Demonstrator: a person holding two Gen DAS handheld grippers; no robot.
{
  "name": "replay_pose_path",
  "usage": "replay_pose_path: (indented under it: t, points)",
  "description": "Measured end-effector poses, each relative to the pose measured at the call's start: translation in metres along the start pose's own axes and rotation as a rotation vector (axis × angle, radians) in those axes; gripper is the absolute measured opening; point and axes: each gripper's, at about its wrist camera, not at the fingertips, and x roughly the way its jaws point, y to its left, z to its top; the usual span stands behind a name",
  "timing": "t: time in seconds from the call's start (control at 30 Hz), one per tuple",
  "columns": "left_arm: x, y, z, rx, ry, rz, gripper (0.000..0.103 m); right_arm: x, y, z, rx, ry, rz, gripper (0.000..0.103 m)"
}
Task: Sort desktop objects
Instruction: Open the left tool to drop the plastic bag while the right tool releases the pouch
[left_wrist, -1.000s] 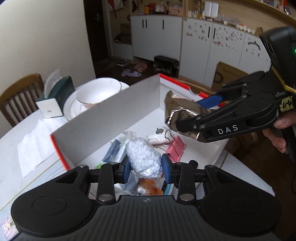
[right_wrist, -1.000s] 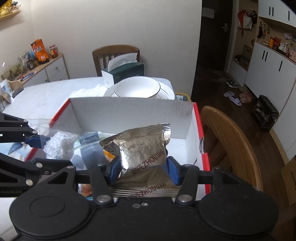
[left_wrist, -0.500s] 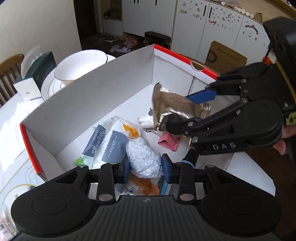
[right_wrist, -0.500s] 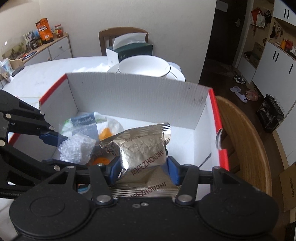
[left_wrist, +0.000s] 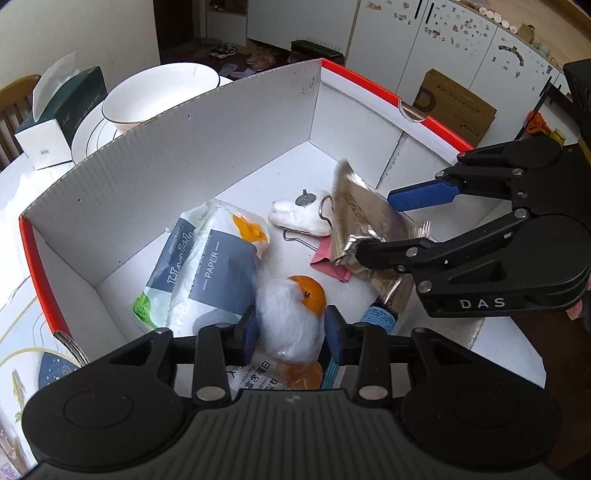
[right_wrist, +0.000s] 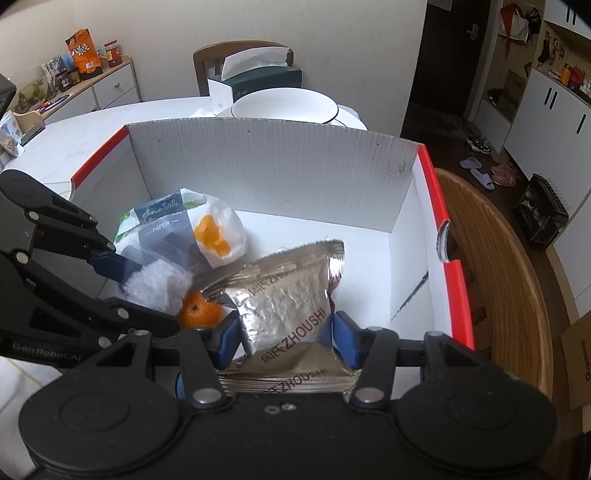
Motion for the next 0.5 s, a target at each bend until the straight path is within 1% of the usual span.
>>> replay_pose_path:
  t: [0.03,0.1,0.17,0.23,0.5]
  points:
    - [-0.001,0.0,0.0,-0.004,-0.004,0.001,0.042,-0.001,-0.001,0.0,0.0,-0.001,0.001,0.053]
    - [-0.003,0.001,0.0,-0.01,-0.015,0.003,0.05,-0.003,-0.002,0.0,0.001,-0.006,0.004,0.054]
    - [-0.005,0.002,0.0,-0.015,-0.023,0.005,0.053,-0.005,-0.002,0.001,0.002,-0.014,0.008,0.057]
    - [-0.008,0.004,-0.001,-0.023,-0.031,0.004,0.054,-0.009,-0.002,0.001,-0.001,-0.025,0.011,0.059]
    - [-0.031,0.0,-0.009,-0.024,-0.098,0.017,0.056,-0.026,-0.001,0.002,0.003,-0.059,0.032,0.062]
